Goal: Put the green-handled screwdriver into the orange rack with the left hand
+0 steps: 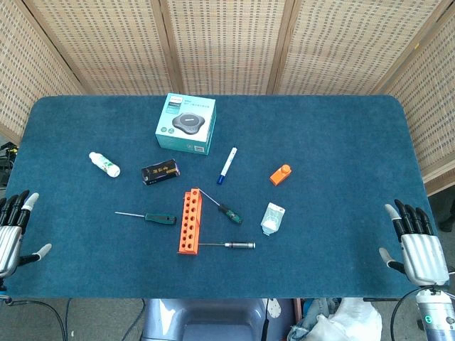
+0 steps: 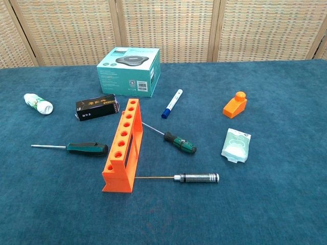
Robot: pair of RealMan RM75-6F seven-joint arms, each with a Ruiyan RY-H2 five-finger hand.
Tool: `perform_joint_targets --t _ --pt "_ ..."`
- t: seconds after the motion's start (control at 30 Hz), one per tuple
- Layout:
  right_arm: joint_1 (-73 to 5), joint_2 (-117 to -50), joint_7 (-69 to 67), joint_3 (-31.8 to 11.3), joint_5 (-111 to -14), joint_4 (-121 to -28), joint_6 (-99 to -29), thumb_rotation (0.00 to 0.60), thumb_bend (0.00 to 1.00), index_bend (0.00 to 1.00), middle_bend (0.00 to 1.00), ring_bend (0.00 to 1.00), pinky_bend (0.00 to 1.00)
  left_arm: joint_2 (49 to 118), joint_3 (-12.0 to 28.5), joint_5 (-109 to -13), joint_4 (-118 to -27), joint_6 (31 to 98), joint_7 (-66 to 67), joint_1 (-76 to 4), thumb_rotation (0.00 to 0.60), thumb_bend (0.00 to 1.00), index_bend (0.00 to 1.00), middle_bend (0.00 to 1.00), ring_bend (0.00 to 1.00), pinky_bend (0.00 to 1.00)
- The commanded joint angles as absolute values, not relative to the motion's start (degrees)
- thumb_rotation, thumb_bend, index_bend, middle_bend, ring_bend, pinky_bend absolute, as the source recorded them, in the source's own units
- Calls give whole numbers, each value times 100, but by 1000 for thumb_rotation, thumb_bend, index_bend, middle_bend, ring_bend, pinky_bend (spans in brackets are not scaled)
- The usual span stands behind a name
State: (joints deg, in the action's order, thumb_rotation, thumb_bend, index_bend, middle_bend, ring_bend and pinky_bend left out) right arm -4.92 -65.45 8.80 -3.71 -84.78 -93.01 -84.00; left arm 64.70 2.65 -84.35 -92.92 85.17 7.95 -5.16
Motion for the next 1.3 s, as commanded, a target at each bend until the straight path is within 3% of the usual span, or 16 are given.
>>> perform_joint_targets --t 0.03,1.03,1.3 --pt "-495 -6548 889 -367 -8483 -9306 -8393 600 244 0 0 0 0 6467 266 -8430 -9292 8518 791 -514 600 57 0 0 0 0" --pt "-457 -6528 886 -368 -8461 -9323 -8429 600 245 0 0 0 0 6445 232 -8462 -9358 8372 812 -590 600 89 1 0 0 0" --pt "-470 -6525 837 -390 -8452 -9333 -8423 600 242 0 0 0 0 6358 452 -8396 -9791 7979 1090 -981 600 94 77 0 0 0"
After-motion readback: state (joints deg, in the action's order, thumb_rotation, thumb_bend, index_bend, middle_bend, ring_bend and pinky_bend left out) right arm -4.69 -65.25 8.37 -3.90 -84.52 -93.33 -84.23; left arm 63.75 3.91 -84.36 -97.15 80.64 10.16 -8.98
